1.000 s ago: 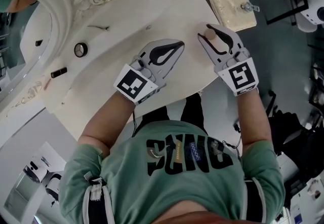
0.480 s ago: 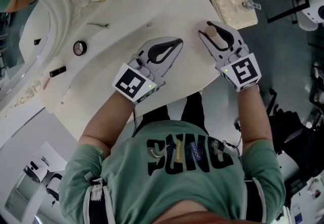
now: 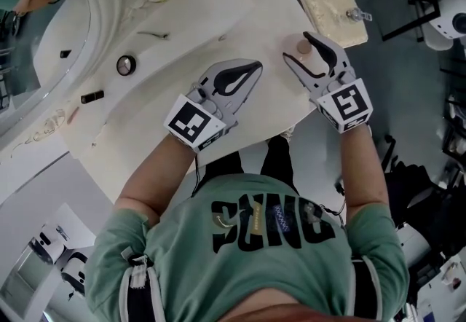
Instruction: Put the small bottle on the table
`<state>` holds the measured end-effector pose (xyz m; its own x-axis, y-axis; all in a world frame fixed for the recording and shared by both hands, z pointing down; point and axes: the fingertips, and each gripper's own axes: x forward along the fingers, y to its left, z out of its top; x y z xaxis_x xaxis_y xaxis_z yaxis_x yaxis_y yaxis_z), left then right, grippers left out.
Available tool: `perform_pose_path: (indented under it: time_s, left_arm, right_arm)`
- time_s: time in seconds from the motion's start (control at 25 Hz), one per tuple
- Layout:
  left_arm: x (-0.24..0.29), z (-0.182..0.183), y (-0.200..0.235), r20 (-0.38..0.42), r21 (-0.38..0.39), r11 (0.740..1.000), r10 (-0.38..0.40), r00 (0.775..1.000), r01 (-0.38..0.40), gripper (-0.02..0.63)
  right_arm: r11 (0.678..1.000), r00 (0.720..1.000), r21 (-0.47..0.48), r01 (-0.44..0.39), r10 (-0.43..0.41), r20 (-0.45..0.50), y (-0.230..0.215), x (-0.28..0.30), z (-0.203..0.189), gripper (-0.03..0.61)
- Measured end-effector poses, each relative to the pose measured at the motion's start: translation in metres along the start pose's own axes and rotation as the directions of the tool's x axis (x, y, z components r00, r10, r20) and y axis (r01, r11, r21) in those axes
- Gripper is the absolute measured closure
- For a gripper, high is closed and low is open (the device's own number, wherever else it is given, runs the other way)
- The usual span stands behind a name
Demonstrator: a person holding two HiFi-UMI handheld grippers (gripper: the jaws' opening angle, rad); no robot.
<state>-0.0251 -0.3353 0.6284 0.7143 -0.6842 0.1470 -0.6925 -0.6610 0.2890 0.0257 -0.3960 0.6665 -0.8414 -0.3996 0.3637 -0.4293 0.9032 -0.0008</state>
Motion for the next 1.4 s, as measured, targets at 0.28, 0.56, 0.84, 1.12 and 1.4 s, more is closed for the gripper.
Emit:
perform_pose_path:
  time_s: [0.28,0.56,0.84,1.12,1.4]
  left_arm:
    - [-0.018,0.028,-0.015,0.019,0.007,1.0,0.001,1.0,-0.001,0.604]
    - [-0.035,0.069,-0.037,0.047,0.025,1.0,0.001,0.999,-0.002,0.604]
    - [-0.047,0.124,-0.056,0.073,0.065,0.998,0.007,0.997,-0.012,0.604]
    - [-0.055,0.169,-0.086,0.096,0.078,0.997,-0.008,0.995,0.0,0.604]
    - [-0.058,0.208,-0.127,0.113,0.129,0.991,-0.048,0.992,0.033,0.604]
  right_arm:
    - [0.999,0.998,-0.031,0.04,-0.039,0.047,-0.001,-0.023,0.046,0.341]
    - [0.996,0.994,-0.052,0.066,-0.061,0.092,0.01,-0.061,0.101,0.341]
    - [0.995,0.988,-0.039,0.096,-0.091,0.123,0.012,-0.105,0.154,0.373]
    - [0.99,0.977,-0.004,0.14,-0.138,0.16,0.012,-0.159,0.204,0.449]
    - [0.984,0.971,0.046,0.174,-0.179,0.16,0.021,-0.219,0.223,0.548]
